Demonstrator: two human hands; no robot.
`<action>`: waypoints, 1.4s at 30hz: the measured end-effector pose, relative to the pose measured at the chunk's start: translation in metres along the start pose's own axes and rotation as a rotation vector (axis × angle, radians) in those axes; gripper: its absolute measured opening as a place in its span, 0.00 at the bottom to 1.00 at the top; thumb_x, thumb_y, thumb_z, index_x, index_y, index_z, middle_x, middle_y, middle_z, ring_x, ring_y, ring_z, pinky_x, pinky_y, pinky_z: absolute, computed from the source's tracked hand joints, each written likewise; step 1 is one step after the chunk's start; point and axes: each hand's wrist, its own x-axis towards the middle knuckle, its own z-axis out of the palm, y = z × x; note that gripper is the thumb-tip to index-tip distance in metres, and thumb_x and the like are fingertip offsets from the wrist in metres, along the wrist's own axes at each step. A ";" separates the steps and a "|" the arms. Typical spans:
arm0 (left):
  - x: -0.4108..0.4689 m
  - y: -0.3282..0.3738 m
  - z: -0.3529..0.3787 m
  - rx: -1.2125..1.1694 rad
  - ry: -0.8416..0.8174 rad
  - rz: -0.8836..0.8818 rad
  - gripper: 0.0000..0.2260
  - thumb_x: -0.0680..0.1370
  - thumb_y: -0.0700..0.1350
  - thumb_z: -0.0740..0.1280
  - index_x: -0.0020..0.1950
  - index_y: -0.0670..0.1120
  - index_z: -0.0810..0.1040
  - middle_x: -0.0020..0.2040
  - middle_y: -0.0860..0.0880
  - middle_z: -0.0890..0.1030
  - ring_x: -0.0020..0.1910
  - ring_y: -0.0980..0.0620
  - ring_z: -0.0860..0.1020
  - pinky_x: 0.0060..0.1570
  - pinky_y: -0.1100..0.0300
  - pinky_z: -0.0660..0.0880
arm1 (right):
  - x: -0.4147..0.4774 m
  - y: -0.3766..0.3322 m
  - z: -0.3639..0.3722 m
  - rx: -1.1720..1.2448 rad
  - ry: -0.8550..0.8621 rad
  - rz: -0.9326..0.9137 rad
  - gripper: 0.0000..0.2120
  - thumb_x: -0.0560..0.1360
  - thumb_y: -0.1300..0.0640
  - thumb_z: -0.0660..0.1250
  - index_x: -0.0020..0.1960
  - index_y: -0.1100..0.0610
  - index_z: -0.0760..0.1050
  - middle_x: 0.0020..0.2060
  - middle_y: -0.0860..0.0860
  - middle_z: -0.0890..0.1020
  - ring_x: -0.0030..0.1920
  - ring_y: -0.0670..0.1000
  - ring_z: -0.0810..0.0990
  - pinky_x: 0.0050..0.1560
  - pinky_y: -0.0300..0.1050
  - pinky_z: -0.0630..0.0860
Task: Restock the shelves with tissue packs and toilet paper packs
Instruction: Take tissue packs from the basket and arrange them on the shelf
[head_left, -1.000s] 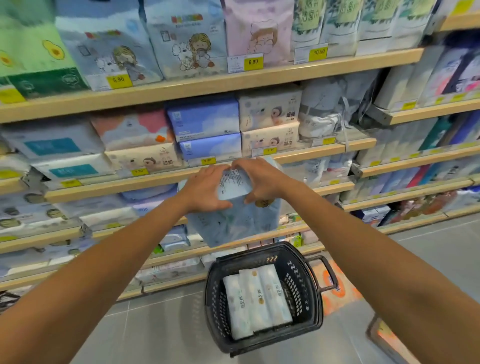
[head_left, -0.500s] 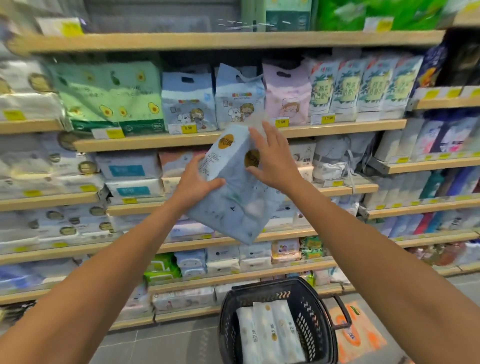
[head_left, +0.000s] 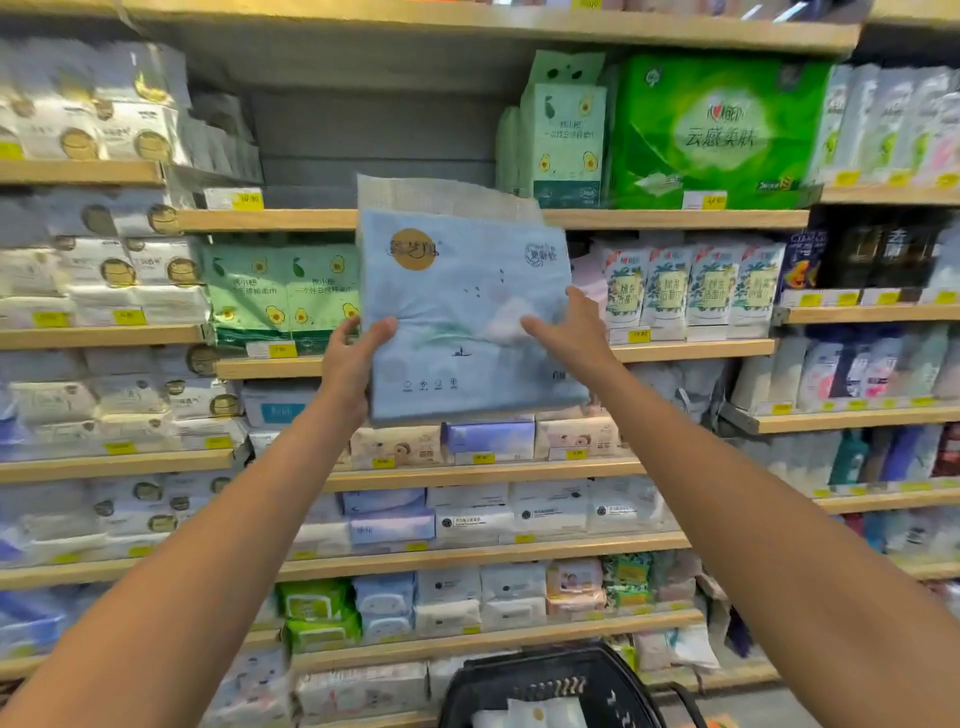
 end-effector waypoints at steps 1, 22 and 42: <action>0.003 0.007 0.001 -0.028 -0.003 0.004 0.34 0.67 0.47 0.75 0.71 0.42 0.66 0.59 0.40 0.79 0.46 0.45 0.82 0.41 0.52 0.80 | 0.006 -0.003 -0.003 0.075 0.017 0.001 0.31 0.72 0.51 0.71 0.69 0.59 0.63 0.66 0.56 0.71 0.67 0.57 0.69 0.62 0.48 0.67; 0.147 0.108 0.038 0.224 0.004 0.319 0.17 0.78 0.47 0.66 0.61 0.46 0.62 0.53 0.49 0.75 0.47 0.51 0.78 0.45 0.54 0.77 | 0.186 -0.053 0.015 0.507 -0.032 -0.214 0.44 0.69 0.50 0.75 0.77 0.54 0.54 0.74 0.51 0.64 0.73 0.52 0.64 0.73 0.51 0.62; 0.375 0.188 -0.070 0.456 0.109 0.617 0.17 0.78 0.46 0.67 0.66 0.43 0.73 0.56 0.48 0.78 0.53 0.51 0.77 0.51 0.57 0.73 | 0.354 -0.167 0.171 0.340 0.025 -0.326 0.24 0.68 0.43 0.71 0.61 0.48 0.71 0.54 0.44 0.80 0.55 0.49 0.80 0.60 0.55 0.76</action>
